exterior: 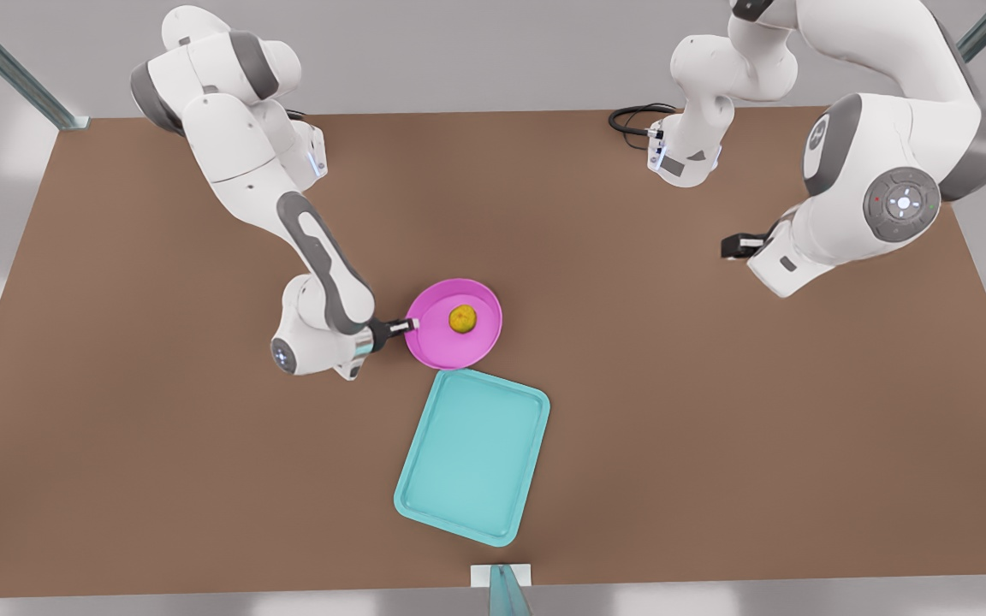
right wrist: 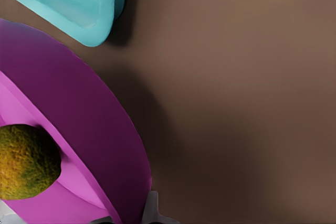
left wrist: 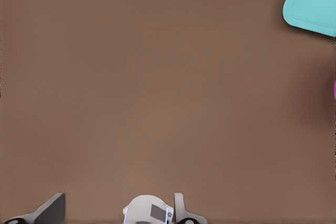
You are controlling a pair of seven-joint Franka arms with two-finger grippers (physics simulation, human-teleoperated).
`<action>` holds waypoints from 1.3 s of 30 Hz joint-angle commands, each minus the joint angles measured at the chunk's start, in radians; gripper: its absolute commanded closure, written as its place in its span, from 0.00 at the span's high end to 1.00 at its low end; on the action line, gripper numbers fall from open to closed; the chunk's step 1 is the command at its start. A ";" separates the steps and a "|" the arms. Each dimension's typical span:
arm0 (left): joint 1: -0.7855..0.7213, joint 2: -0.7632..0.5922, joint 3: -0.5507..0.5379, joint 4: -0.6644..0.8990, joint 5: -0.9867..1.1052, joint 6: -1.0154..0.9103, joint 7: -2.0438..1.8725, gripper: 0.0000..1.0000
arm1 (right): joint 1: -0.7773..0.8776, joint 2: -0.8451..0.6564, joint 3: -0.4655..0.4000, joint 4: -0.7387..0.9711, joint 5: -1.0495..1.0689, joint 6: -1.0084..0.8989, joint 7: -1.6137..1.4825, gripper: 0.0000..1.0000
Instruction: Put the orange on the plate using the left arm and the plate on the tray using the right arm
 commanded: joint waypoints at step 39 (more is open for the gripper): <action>0.001 -0.011 0.002 0.031 0.002 -0.034 -0.003 1.00 | 0.023 0.382 -0.007 0.653 -0.004 0.087 0.525 1.00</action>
